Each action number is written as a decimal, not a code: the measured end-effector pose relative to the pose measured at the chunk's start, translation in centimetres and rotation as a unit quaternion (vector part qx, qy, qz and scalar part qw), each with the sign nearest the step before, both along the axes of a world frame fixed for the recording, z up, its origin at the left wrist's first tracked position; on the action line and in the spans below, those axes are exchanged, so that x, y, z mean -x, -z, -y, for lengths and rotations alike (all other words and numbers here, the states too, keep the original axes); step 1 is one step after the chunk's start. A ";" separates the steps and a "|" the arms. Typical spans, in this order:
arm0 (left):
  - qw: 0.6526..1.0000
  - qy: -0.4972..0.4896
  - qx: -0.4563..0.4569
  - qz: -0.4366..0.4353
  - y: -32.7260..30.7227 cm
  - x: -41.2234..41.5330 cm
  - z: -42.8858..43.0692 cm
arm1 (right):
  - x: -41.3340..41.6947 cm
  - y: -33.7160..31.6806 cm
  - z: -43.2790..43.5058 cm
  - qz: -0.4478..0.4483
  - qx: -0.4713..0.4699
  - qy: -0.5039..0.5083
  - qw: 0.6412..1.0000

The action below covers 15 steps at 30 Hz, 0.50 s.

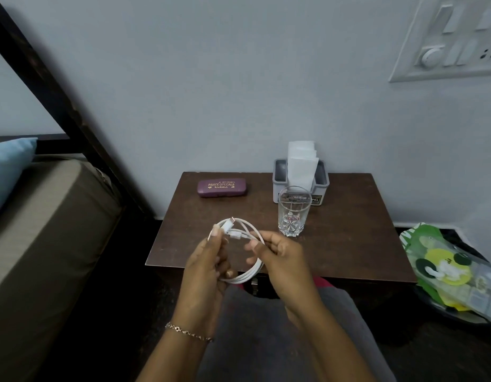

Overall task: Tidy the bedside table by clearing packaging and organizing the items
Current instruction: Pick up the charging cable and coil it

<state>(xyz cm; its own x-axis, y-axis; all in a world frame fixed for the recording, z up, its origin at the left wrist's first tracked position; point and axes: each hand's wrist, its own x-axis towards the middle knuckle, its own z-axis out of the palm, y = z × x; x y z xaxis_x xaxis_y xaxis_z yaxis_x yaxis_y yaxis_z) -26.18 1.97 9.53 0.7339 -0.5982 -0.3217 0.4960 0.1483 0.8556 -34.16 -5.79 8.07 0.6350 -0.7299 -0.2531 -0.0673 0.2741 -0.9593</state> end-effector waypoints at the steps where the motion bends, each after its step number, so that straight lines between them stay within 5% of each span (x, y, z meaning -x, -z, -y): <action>1: 1.000 0.002 -0.008 0.014 -0.1 -0.1 0.0 | 0.2 0.0 0.3 0.004 -0.020 -0.020 1.000; 6: 0.998 -0.015 -0.055 0.016 0.8 -0.6 0.2 | 0.8 0.7 1.2 0.064 -0.165 -0.097 0.979; 12: 0.992 -0.013 -0.113 0.061 1.8 -0.5 0.0 | 0.9 0.8 1.3 0.108 -0.167 -0.109 0.974; 15: 0.998 0.028 -0.053 -0.020 0.7 -0.8 -0.2 | 0.9 0.6 1.4 0.140 -0.153 -0.092 0.974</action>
<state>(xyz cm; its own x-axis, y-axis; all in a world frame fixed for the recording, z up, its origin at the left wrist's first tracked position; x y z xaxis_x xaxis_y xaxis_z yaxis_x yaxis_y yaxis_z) -25.43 2.17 8.80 0.6855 -0.5986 -0.4144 0.5353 0.0286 0.8442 -35.05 -7.14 7.45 0.8230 -0.5150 -0.2398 0.1101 0.5587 -0.8221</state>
